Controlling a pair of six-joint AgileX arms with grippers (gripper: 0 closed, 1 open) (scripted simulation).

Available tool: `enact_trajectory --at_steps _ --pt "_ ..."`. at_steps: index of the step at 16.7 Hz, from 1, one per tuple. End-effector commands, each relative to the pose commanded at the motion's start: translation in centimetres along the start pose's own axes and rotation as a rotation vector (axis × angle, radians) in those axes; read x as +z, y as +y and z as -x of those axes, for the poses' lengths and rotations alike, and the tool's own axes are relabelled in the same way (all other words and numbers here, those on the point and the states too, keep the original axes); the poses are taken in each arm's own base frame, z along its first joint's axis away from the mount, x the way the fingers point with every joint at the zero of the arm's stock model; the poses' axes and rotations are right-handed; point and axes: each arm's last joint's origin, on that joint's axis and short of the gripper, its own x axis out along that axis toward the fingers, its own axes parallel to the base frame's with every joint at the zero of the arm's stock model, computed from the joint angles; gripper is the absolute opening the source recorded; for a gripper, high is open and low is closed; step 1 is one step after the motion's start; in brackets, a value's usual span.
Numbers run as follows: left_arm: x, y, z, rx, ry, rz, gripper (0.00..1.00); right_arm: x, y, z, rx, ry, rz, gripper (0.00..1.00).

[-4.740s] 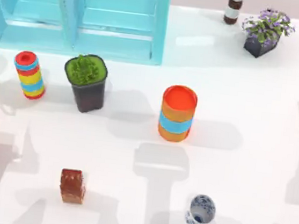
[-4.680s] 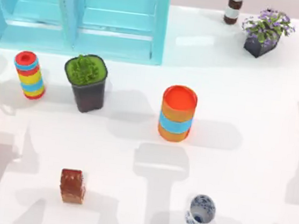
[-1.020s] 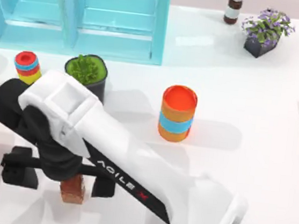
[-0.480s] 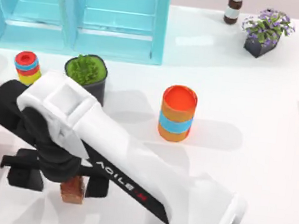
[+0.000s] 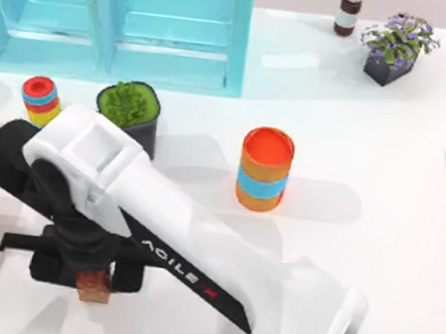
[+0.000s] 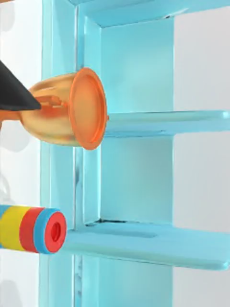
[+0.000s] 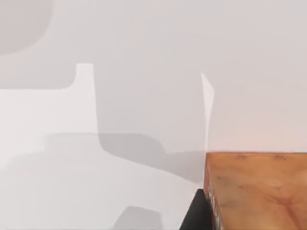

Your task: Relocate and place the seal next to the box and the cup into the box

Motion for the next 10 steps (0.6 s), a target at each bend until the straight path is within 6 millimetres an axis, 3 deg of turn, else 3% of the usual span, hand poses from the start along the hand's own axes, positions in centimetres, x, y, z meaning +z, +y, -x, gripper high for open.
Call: enact_trajectory --at_steps 10 --pt "0.00 0.00 0.00 0.000 0.000 0.000 1.00 -0.26 0.74 0.24 0.055 -0.019 0.010 0.00"
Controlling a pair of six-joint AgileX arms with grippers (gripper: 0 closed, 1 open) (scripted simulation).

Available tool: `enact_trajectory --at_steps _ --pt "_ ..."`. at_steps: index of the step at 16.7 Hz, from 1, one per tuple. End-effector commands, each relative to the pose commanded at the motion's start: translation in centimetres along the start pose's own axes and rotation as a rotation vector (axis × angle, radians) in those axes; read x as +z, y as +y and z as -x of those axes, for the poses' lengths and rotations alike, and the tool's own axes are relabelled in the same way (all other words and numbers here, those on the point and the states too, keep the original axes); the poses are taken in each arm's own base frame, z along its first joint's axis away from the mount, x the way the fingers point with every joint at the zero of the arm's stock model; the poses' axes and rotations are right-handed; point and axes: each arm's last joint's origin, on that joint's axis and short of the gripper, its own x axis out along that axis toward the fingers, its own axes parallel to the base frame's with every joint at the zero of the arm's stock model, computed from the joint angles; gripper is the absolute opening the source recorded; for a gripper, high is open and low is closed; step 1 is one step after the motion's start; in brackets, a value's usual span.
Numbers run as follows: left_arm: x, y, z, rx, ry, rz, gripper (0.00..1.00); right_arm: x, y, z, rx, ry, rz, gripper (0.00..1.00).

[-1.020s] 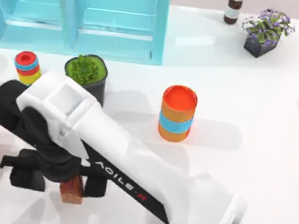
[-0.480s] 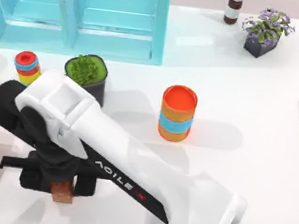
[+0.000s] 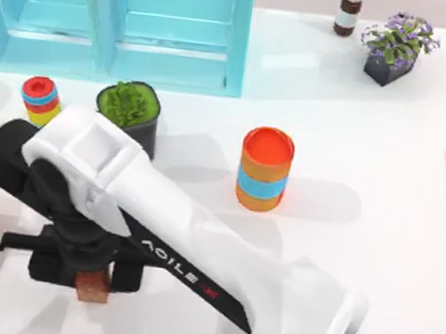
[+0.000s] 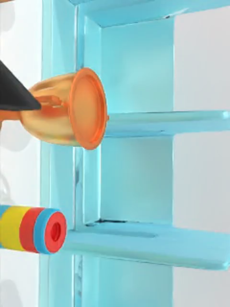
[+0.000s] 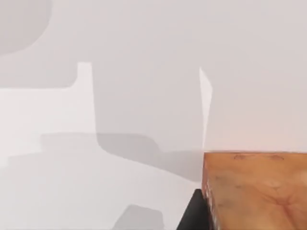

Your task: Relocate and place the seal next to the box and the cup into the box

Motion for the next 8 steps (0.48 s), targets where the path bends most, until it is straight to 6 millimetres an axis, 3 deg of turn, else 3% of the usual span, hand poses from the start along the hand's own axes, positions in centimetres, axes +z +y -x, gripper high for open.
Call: enact_trajectory --at_steps 8 --pt "0.0 0.0 0.0 0.000 0.000 0.000 1.00 1.4 0.5 2.8 -0.004 0.002 0.003 0.00"
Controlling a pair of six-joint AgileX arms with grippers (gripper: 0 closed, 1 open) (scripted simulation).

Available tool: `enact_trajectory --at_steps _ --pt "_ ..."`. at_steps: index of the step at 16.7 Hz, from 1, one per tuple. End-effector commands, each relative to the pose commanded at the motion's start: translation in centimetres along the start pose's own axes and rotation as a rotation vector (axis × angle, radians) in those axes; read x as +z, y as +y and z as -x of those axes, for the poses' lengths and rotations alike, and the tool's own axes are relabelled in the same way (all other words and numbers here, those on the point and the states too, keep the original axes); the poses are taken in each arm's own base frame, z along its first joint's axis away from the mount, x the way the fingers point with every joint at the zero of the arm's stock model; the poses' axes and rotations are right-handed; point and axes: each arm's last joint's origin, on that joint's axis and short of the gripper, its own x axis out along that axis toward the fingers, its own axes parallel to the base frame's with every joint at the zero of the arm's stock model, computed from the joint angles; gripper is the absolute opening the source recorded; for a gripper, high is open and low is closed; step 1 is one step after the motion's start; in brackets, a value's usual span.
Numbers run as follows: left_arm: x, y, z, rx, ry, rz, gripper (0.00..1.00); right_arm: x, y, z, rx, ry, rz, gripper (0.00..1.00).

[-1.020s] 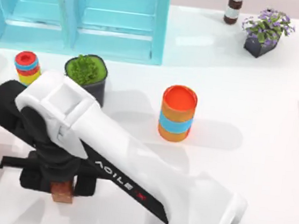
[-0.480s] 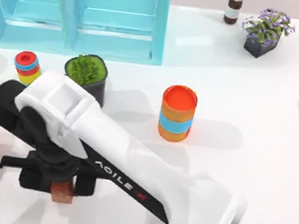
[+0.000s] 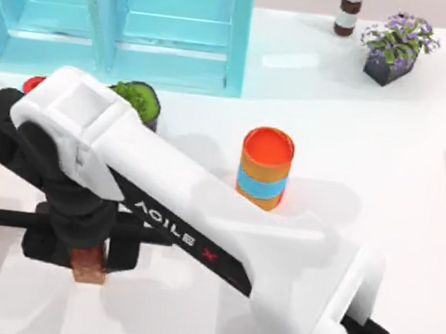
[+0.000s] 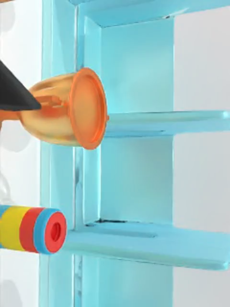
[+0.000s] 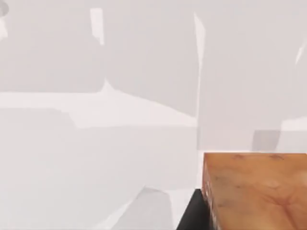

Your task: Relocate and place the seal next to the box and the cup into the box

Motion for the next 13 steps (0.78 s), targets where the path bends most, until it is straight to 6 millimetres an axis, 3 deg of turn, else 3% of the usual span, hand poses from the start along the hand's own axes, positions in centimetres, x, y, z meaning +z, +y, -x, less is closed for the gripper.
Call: enact_trajectory --at_steps 6,13 --pt "0.0 0.0 0.0 0.000 0.000 0.000 1.00 0.9 -1.6 3.9 -0.001 0.000 0.000 0.00" --pt "0.0 0.0 0.0 0.000 0.000 0.000 1.00 -0.1 -6.6 7.0 0.001 -0.001 -0.002 0.00"
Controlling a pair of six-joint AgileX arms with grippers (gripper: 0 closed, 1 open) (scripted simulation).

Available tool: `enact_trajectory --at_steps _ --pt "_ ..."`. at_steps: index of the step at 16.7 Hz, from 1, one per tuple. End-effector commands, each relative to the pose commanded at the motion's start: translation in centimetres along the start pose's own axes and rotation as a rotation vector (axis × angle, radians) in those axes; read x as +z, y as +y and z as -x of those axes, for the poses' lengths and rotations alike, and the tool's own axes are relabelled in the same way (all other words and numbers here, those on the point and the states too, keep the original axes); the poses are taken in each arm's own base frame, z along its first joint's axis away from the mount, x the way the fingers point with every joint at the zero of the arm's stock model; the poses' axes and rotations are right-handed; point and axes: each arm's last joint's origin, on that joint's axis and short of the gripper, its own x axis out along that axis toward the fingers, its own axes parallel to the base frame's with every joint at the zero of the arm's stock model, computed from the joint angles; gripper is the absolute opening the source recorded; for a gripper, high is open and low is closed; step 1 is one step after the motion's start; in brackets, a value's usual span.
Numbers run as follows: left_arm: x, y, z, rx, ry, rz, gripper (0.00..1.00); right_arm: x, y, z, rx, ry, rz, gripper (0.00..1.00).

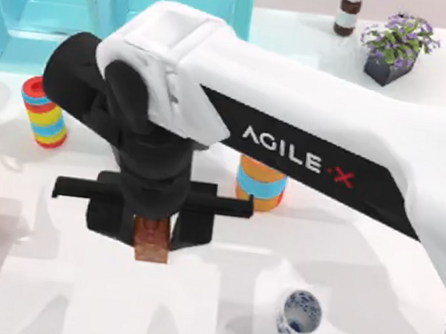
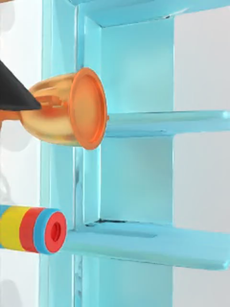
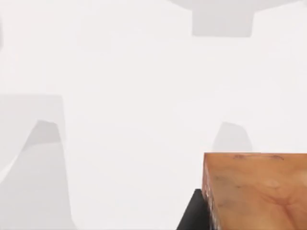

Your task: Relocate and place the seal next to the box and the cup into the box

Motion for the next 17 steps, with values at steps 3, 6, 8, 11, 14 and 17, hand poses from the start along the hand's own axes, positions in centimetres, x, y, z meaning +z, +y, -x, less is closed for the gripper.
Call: enact_trajectory --at_steps 3,6,8,11,14,17 --pt "0.0 0.0 0.0 0.000 0.000 0.000 1.00 -0.8 -2.1 0.4 0.000 0.000 -0.001 0.00" --pt "0.0 0.0 0.0 0.000 0.000 0.000 1.00 -1.3 -3.3 0.7 0.003 -0.001 -0.001 0.00" --pt "0.0 0.0 0.0 0.000 0.000 0.000 1.00 -1.3 -3.4 0.7 0.003 -0.001 -0.001 0.00" --pt "0.0 0.0 0.0 0.000 0.000 0.000 1.00 -1.5 -3.2 0.5 -0.002 0.002 0.003 0.00" --pt "0.0 0.0 0.0 0.000 0.000 0.000 1.00 -0.3 -4.2 0.7 -0.001 -0.001 0.003 0.00" --pt "0.0 0.0 0.0 0.000 0.000 0.000 1.00 3.1 -7.9 1.3 -0.004 -0.005 0.005 0.00"
